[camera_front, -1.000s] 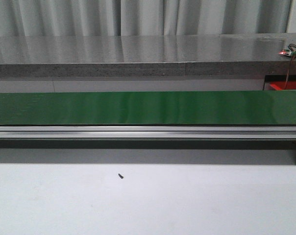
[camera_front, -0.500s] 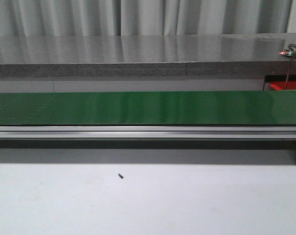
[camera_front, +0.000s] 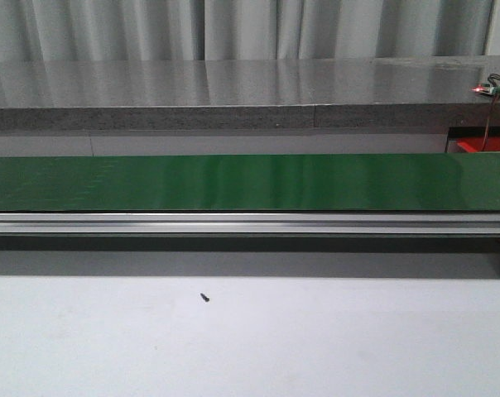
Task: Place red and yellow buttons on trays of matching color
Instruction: 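Lower the held yellow button into the yellow tray and release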
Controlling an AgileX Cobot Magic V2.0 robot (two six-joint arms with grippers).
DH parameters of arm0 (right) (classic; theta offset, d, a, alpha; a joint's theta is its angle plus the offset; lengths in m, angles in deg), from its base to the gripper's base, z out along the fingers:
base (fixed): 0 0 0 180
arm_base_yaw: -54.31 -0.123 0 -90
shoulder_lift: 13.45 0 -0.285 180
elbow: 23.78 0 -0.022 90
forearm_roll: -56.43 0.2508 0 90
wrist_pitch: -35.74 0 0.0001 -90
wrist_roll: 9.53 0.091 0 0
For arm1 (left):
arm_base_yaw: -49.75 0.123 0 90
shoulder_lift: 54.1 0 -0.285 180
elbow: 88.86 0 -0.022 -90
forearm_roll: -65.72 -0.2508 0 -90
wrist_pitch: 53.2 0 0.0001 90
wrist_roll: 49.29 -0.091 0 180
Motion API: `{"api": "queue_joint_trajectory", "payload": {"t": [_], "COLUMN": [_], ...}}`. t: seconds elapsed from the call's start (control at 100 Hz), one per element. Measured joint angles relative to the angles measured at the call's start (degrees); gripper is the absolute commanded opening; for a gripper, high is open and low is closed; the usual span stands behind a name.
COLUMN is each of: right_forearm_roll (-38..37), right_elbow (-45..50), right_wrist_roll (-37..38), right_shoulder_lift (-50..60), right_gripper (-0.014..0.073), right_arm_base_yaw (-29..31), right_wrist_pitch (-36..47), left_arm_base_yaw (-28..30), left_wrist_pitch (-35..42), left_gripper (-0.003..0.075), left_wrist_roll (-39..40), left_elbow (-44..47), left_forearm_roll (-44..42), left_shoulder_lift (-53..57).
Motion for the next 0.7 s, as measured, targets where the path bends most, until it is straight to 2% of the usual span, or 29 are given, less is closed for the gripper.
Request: {"api": "queue_joint_trajectory", "payload": {"t": [0.14, 0.21, 0.26, 0.41, 0.46, 0.7], "right_forearm_roll": [0.1, 0.1, 0.3, 0.3, 0.3, 0.3], "right_elbow": [0.0, 0.0, 0.0, 0.0, 0.0, 0.0], "right_wrist_roll": [0.0, 0.0, 0.0, 0.0, 0.0, 0.0], "right_shoulder_lift": [-2.6, -3.4, -3.9, -4.5, -4.5, -2.9], "right_gripper": [0.0081, 0.0109, 0.0165, 0.0443, 0.0485, 0.049], "right_arm_base_yaw": [0.0, 0.0, 0.0, 0.0, 0.0, 0.0], "right_wrist_pitch": [0.6, 0.8, 0.9, 1.0, 1.0, 1.0], "left_arm_base_yaw": [0.0, 0.0, 0.0, 0.0, 0.0, 0.0], "left_wrist_pitch": [-0.1, -0.1, -0.1, -0.1, -0.1, -0.1], "left_gripper": [-0.002, -0.002, -0.002, -0.002, -0.002, -0.002], "left_wrist_roll": [0.0, 0.0, 0.0, 0.0, 0.0, 0.0], "left_elbow": [0.0, 0.0, 0.0, 0.0, 0.0, 0.0], "left_forearm_roll": [0.0, 0.0, 0.0, 0.0, 0.0, 0.0], "left_shoulder_lift": [0.0, 0.0, 0.0, 0.0, 0.0, 0.0]}}
